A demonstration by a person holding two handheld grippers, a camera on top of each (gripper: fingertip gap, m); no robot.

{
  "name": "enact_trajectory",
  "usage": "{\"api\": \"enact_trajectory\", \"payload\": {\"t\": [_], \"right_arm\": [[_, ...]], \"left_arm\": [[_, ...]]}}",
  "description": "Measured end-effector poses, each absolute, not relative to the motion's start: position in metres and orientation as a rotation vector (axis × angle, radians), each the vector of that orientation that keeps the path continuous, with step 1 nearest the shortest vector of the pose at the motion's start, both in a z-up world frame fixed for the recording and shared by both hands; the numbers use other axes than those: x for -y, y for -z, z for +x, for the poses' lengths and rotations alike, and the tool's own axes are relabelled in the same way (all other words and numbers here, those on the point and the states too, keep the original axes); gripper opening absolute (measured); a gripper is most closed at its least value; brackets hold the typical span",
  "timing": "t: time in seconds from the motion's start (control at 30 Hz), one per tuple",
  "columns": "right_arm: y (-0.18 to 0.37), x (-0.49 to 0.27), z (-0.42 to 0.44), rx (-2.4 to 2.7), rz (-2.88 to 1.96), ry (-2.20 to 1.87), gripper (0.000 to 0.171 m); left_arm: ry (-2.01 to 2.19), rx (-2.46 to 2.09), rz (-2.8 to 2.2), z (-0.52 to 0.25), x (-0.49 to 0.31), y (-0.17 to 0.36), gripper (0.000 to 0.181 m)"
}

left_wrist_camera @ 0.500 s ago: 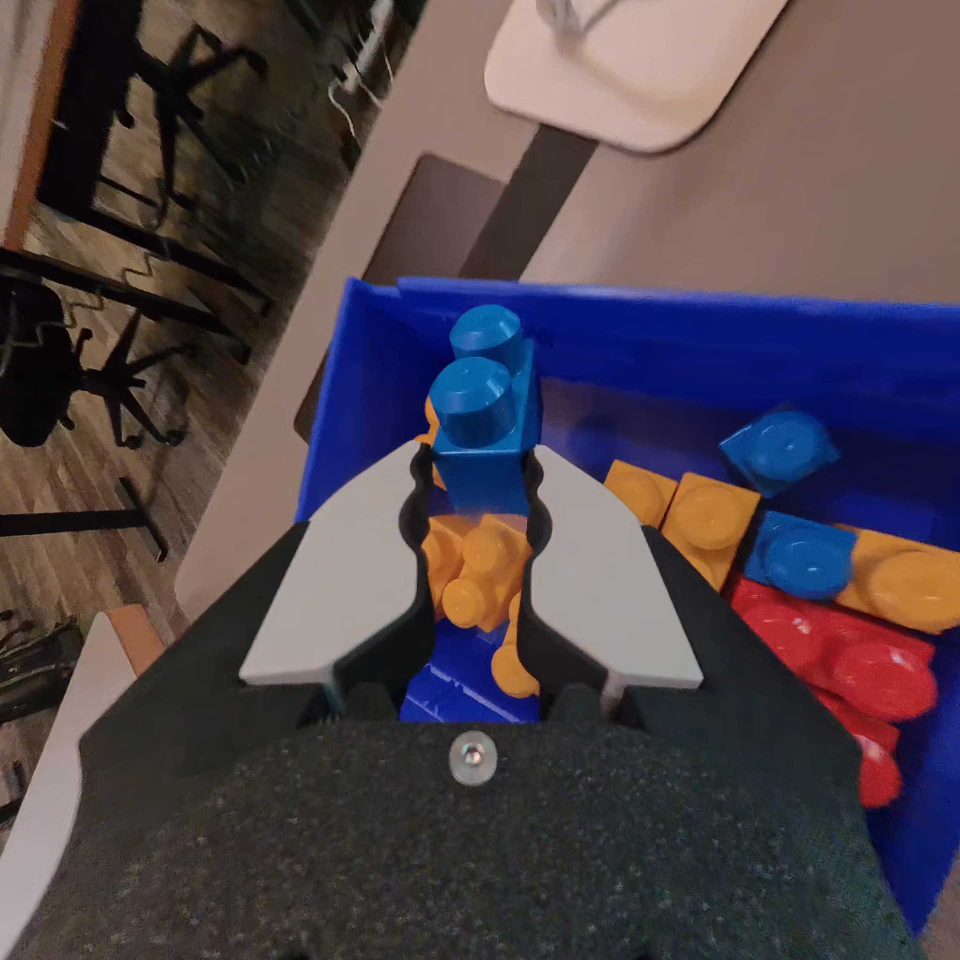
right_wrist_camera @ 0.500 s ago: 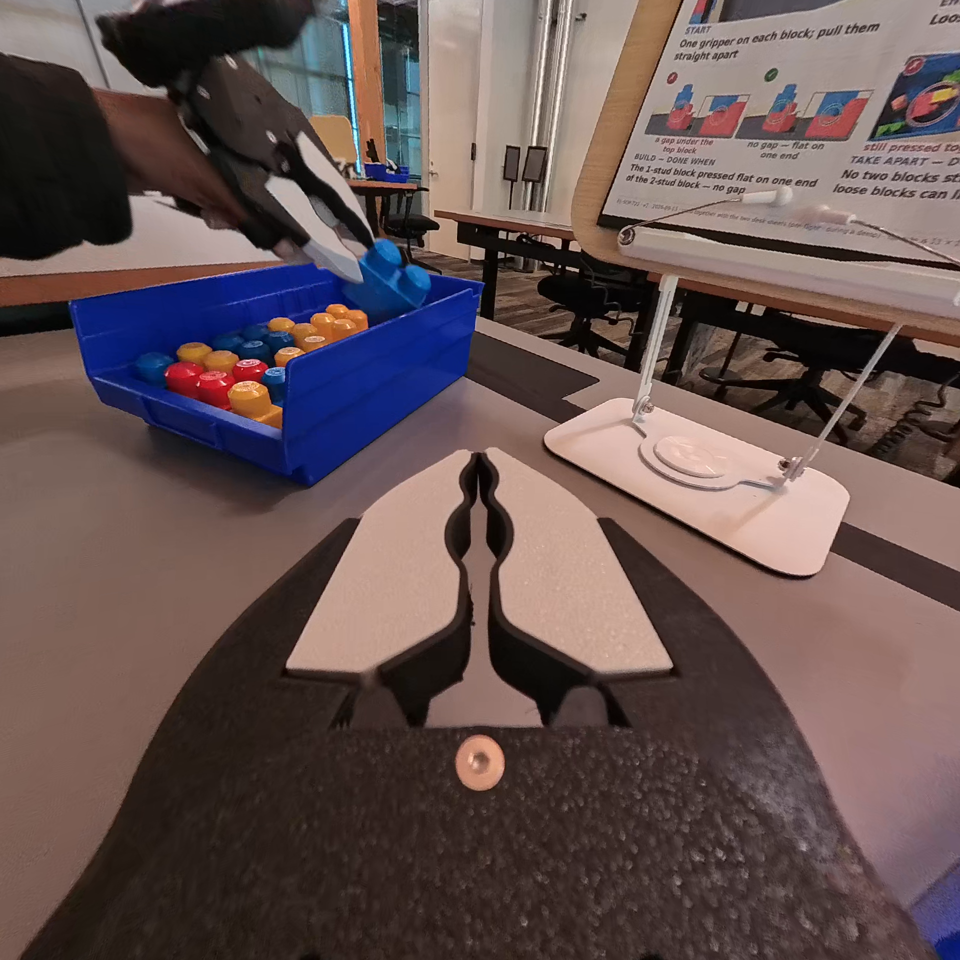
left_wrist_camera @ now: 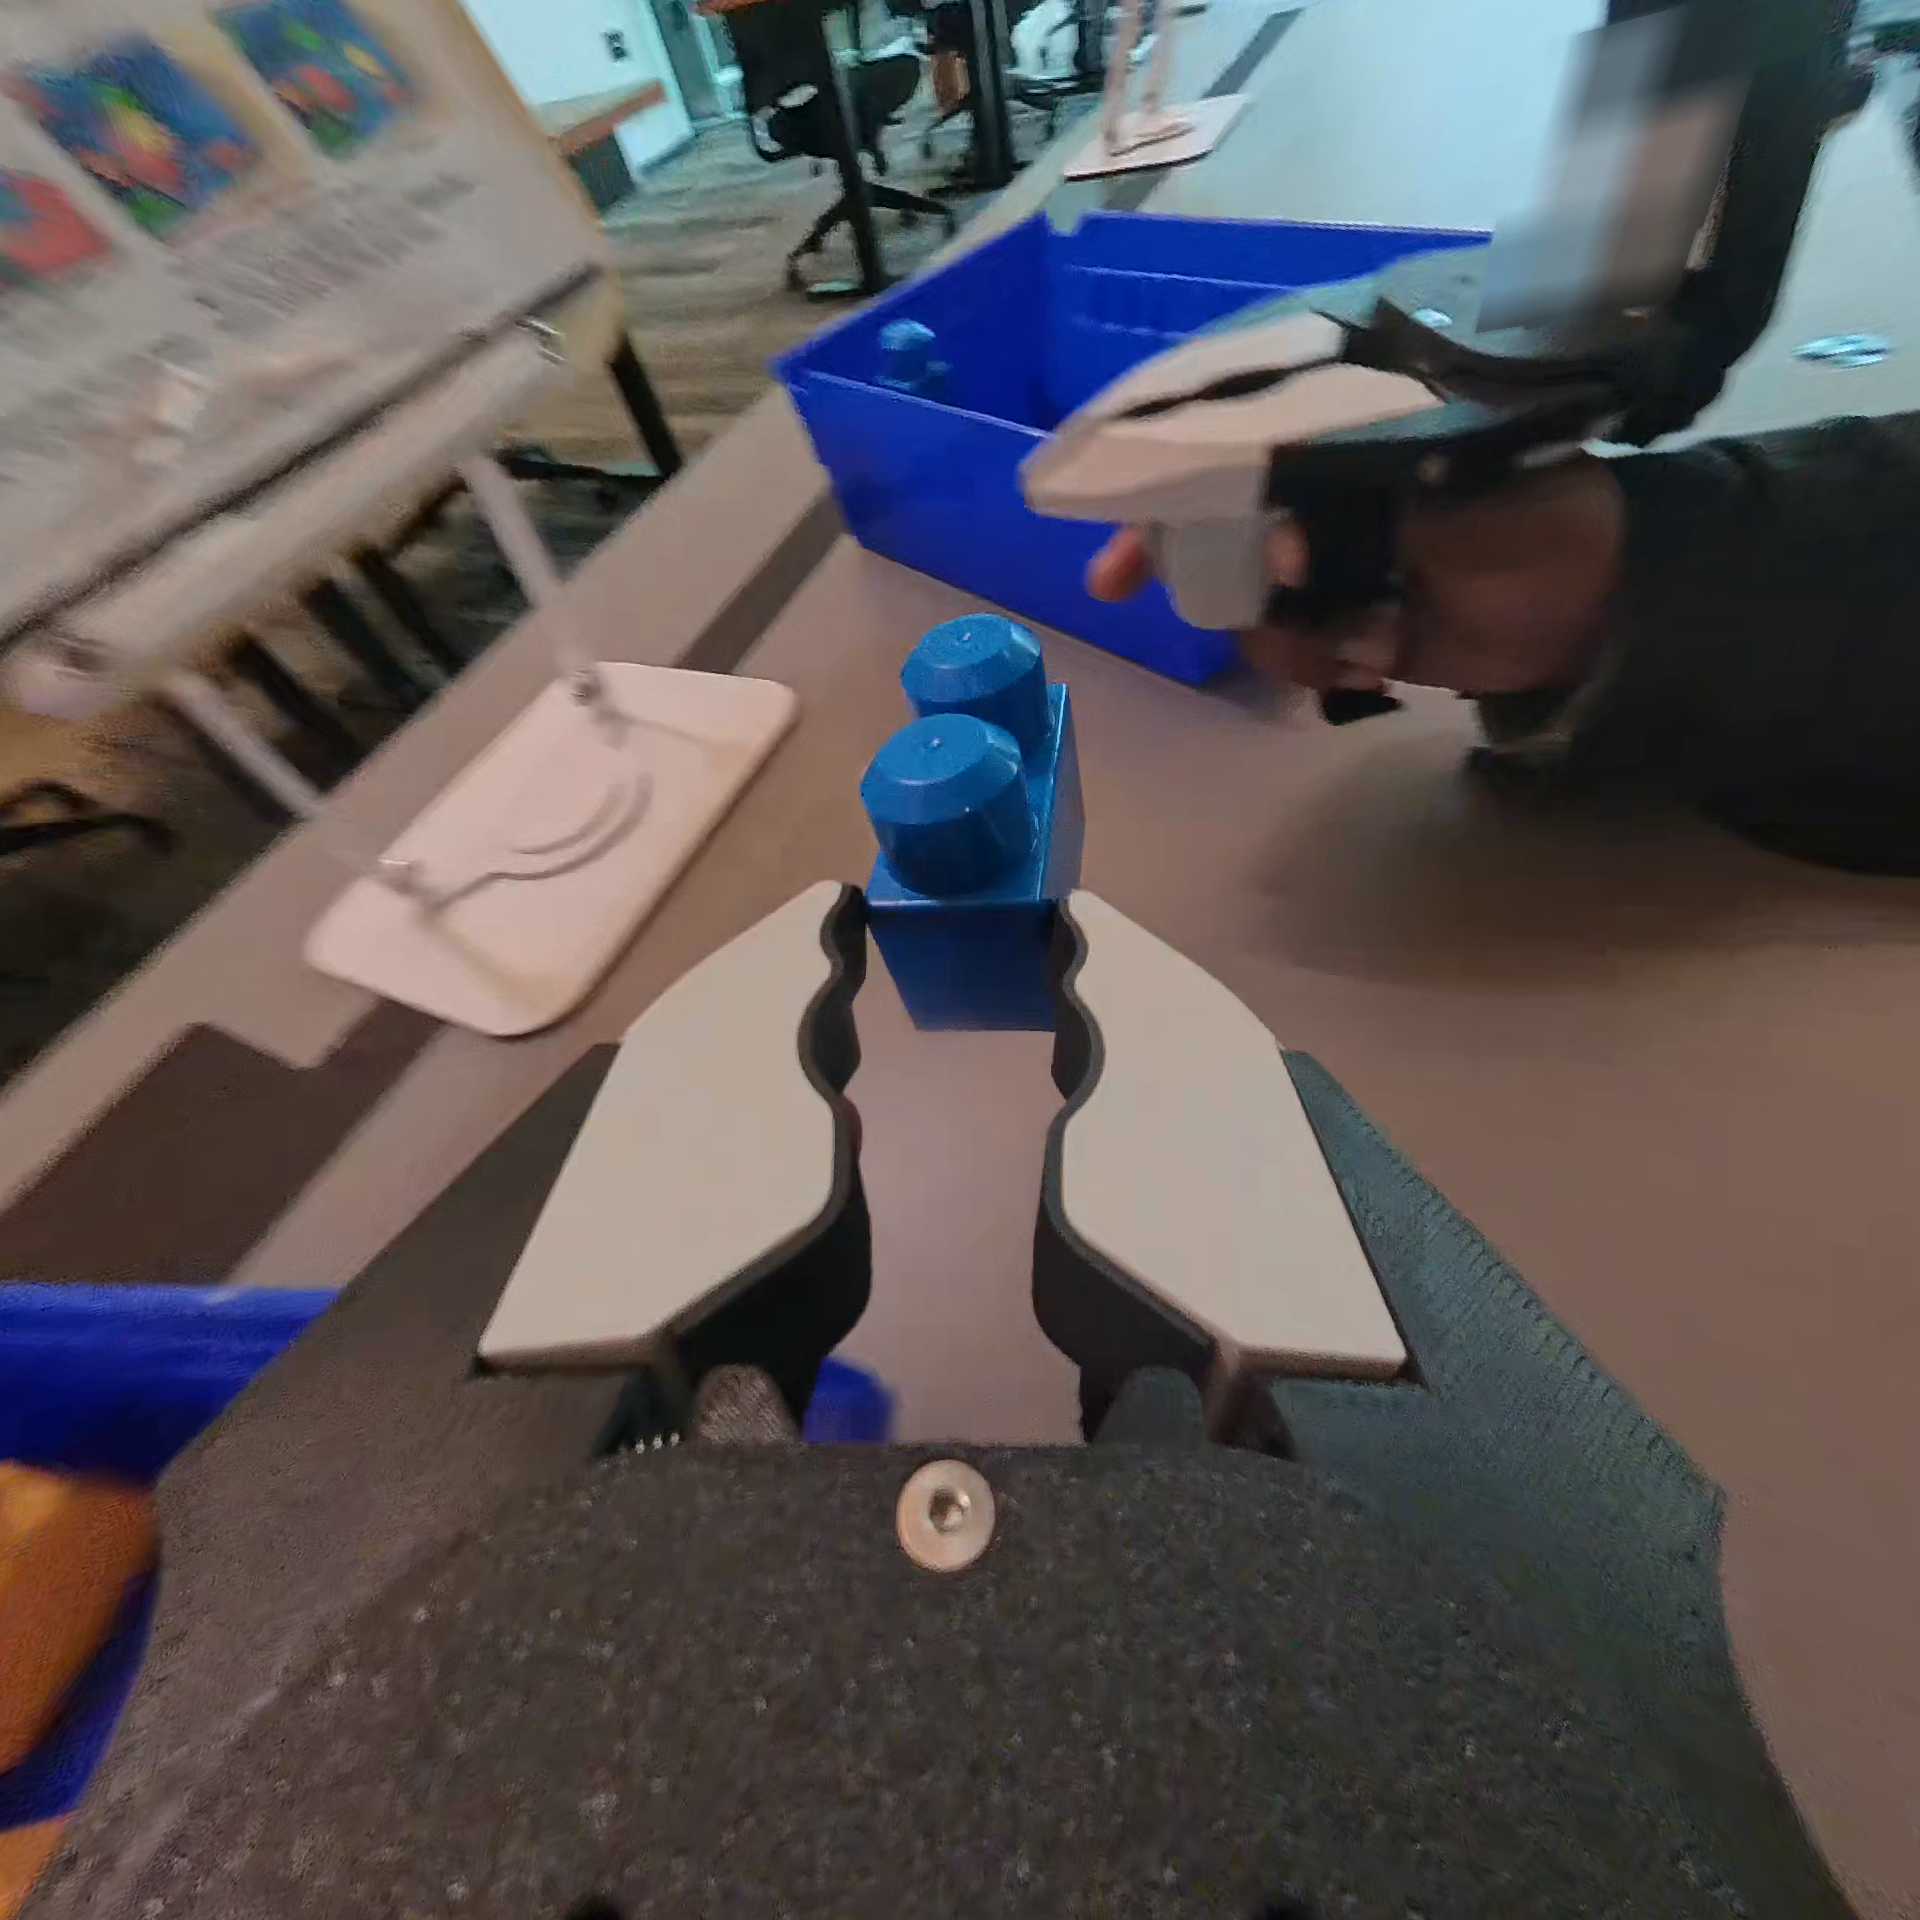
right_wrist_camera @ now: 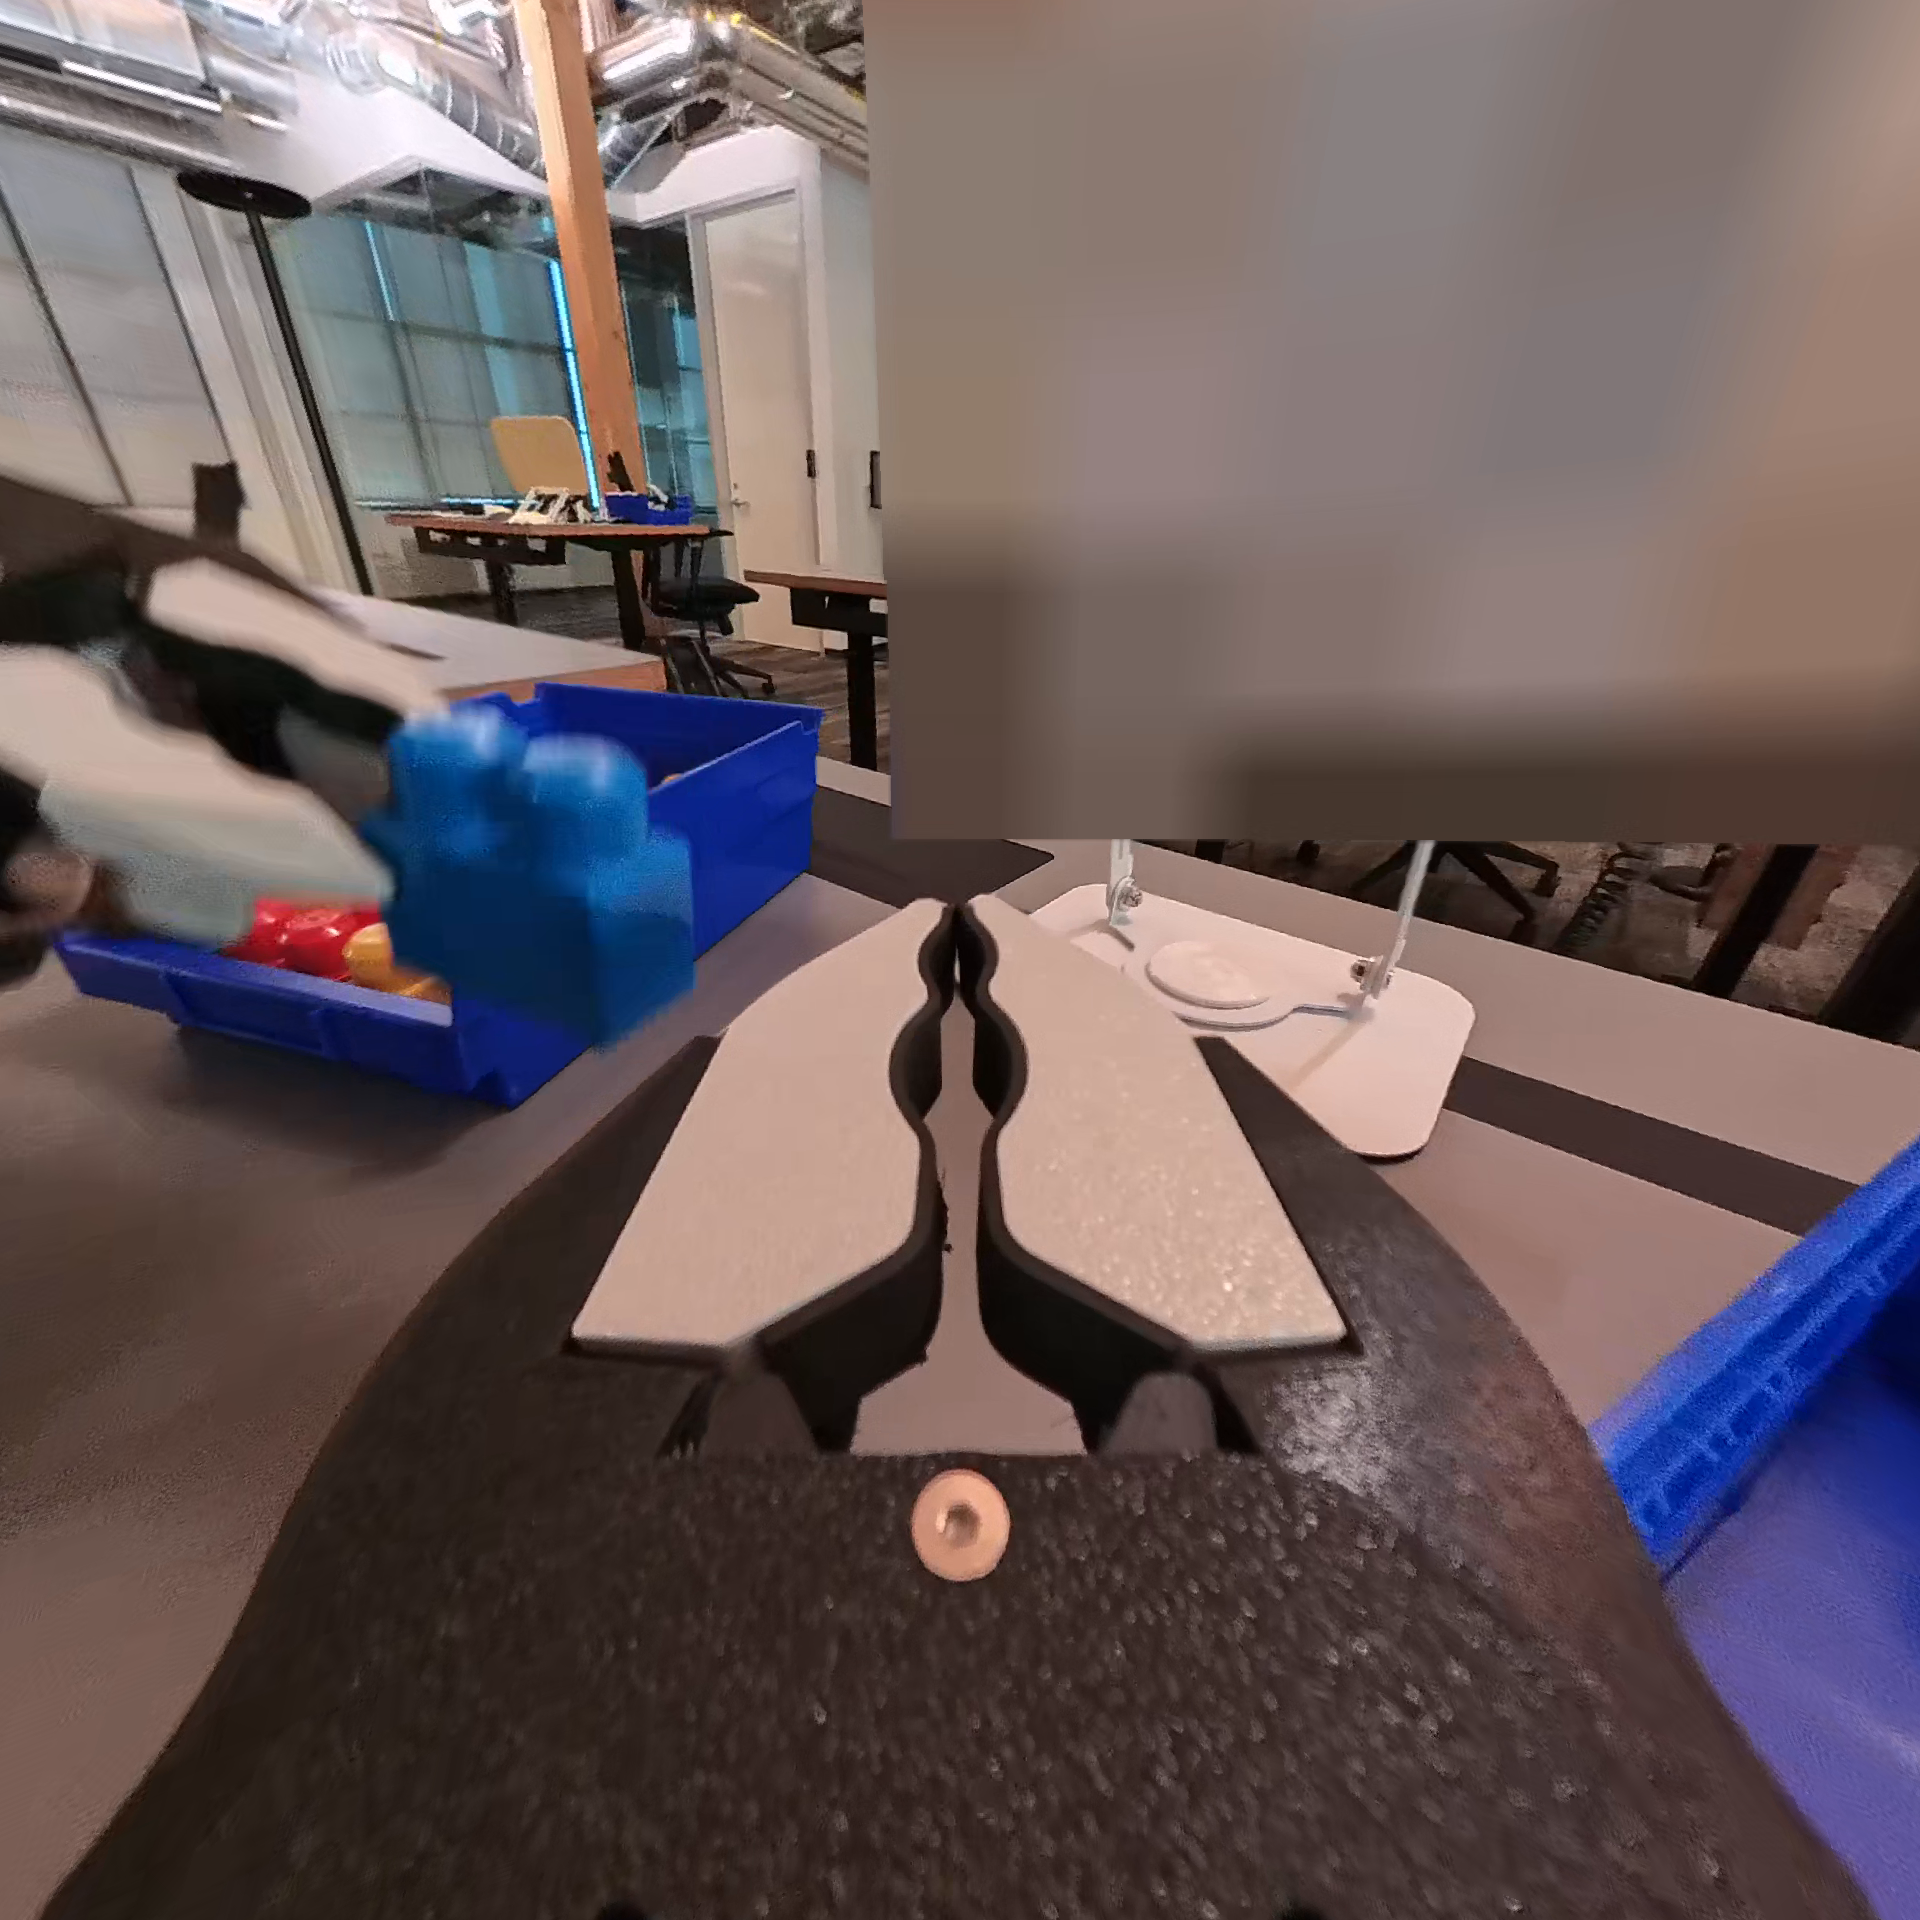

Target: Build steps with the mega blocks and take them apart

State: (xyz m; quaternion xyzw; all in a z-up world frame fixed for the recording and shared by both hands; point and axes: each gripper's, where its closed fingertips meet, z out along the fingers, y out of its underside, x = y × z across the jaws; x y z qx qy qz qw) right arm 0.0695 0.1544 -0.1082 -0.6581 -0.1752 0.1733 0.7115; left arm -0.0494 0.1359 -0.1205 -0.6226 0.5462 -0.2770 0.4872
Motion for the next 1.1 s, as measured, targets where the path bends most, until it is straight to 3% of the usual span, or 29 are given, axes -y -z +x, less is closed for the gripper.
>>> {"api": "enact_trajectory", "payload": {"t": [0.27,0.53,0.7,0.93,1.1], "right_arm": [[0.107,-0.157,0.079,0.352,-1.446,-0.333,0.0],[0.108,-0.158,0.079,0.349,-1.451,-0.337,0.0],[0.108,-0.158,0.08,0.347,-1.451,-0.342,0.0],[0.112,-0.158,0.077,0.362,-1.463,-0.339,0.0],[0.114,-0.159,0.075,0.371,-1.472,-0.342,0.0]], "left_arm": [[0.755,-1.528,-1.596,-0.021,-0.095,0.208,0.035],[0.638,-1.615,-1.634,-0.027,-0.096,0.232,0.034],[0.665,-1.627,-1.596,-0.039,-0.091,0.205,0.046],[0.606,-1.351,-1.551,-0.1,-0.133,0.108,0.035],[0.44,-1.291,-1.694,-0.15,-0.176,0.098,0.036]]}}
